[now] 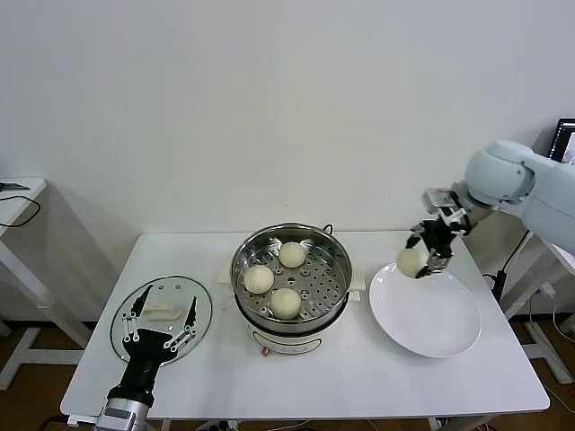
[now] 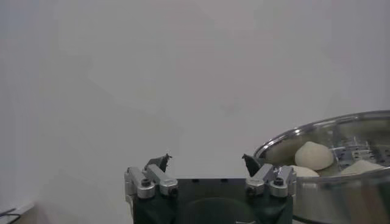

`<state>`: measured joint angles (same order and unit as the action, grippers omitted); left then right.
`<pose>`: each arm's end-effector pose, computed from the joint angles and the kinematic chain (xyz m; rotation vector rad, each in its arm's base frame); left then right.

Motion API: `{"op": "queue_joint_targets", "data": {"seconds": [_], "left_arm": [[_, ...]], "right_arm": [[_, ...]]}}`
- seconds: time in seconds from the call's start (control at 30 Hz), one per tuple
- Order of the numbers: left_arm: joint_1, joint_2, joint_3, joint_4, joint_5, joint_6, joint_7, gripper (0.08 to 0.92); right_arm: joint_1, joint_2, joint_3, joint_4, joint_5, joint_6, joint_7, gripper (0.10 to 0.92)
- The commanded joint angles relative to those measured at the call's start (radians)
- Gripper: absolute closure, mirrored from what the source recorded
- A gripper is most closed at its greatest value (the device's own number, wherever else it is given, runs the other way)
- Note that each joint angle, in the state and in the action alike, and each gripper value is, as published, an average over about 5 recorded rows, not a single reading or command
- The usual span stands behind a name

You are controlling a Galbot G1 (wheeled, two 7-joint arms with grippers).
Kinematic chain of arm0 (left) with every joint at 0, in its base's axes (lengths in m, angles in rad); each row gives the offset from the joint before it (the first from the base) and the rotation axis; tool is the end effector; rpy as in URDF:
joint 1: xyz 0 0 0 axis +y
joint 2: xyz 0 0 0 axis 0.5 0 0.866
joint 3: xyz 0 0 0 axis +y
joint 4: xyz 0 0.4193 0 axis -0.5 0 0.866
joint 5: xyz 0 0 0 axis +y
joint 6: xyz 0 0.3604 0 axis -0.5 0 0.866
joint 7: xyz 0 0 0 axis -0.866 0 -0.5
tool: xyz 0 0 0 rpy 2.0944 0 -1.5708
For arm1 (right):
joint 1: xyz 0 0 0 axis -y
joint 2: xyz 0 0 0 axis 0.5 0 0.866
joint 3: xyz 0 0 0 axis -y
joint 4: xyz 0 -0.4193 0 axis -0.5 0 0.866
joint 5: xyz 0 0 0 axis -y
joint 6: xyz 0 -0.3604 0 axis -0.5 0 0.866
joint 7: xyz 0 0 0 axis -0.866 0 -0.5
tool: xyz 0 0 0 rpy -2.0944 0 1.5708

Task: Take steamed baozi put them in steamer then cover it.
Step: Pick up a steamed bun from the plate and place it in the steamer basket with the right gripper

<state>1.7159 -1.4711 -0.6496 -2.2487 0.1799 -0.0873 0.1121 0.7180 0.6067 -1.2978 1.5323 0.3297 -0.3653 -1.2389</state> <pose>0.1015 0.0543 -0.3208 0.1340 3.0146 0.5224 0.5408 -0.1569 0.0155 1.3762 -1.3925 1.3459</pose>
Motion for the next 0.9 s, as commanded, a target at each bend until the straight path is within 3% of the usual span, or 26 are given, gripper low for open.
{"op": "queue_joint_targets", "data": {"seconds": [0.03,0.53,0.9], "left_arm": [[-0.001,0.002,-0.003,-0.008,-0.004,0.001,0.0,0.177],[-0.006,-0.004,-0.014,-0.013,-0.008,0.001,0.0,0.177],[-0.012,-0.001,-0.031,0.001,-0.014,0.003,0.001,0.177]], "right_arm": [[0.27,0.158,-0.219,0.12,0.259,-0.134,0.055,0.34],[0.075,0.443,-0.13,-0.041,0.19,-0.17,0.092,0.338],[-0.077,0.509,-0.071,-0.207,0.068,-0.151,0.076,0.338]]}}
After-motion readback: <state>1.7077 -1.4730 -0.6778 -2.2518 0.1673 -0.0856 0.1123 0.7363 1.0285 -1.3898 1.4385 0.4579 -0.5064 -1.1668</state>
